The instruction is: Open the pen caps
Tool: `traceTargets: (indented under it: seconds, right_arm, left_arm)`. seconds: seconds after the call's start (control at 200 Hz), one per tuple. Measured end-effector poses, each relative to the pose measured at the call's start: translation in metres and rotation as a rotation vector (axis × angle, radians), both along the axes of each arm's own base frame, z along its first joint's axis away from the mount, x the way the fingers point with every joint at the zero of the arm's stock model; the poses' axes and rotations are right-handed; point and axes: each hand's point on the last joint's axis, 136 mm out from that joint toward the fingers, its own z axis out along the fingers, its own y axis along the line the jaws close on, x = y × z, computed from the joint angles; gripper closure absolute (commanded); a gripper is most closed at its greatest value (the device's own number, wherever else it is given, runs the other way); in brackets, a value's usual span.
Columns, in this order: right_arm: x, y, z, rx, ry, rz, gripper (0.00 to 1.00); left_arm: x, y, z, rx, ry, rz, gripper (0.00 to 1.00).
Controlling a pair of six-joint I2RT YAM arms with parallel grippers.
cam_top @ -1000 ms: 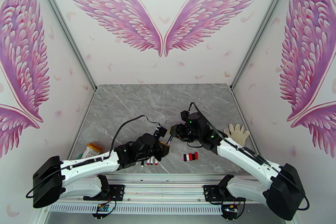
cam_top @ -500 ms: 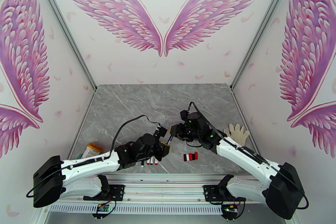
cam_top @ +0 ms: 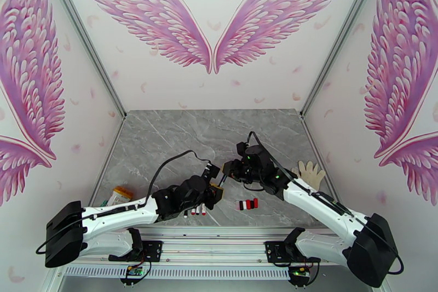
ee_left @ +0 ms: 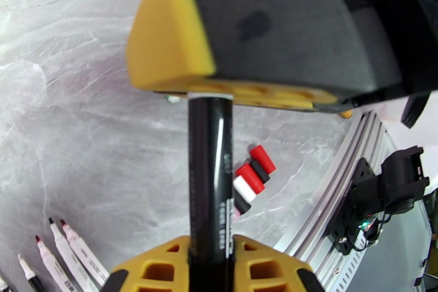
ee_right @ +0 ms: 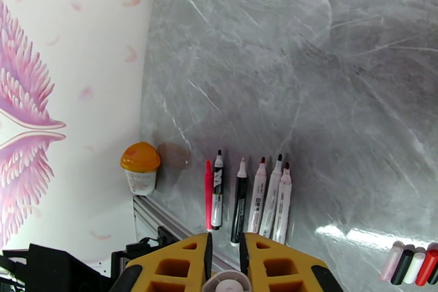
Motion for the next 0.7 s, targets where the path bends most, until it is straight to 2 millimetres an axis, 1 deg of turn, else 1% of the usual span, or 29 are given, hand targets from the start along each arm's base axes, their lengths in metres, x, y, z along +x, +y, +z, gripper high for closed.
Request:
traceTargets:
  seconds: [0.175, 0.325, 0.42, 0.52, 0.7]
  right_arm:
    - [0.000, 0.002, 0.014, 0.087, -0.046, 0.050, 0.91]
    - [0.002, 0.002, 0.025, 0.132, -0.079, 0.081, 0.91]
    - [0.001, 0.001, 0.022, 0.121, -0.072, 0.078, 0.92]
    - [0.001, -0.003, 0.016, 0.097, -0.044, 0.058, 0.93]
    - [0.007, -0.008, 0.015, 0.055, -0.017, 0.010, 0.93]
  left_arm:
    - [-0.001, 0.002, 0.015, -0.152, 0.055, -0.053, 1.00]
    - [0.001, 0.002, 0.025, -0.204, 0.070, -0.069, 1.00]
    - [0.000, 0.002, 0.023, -0.182, 0.061, -0.064, 1.00]
    - [-0.001, 0.000, 0.020, -0.117, 0.032, -0.036, 1.00]
    - [0.005, -0.004, 0.018, -0.007, -0.044, 0.022, 1.00]
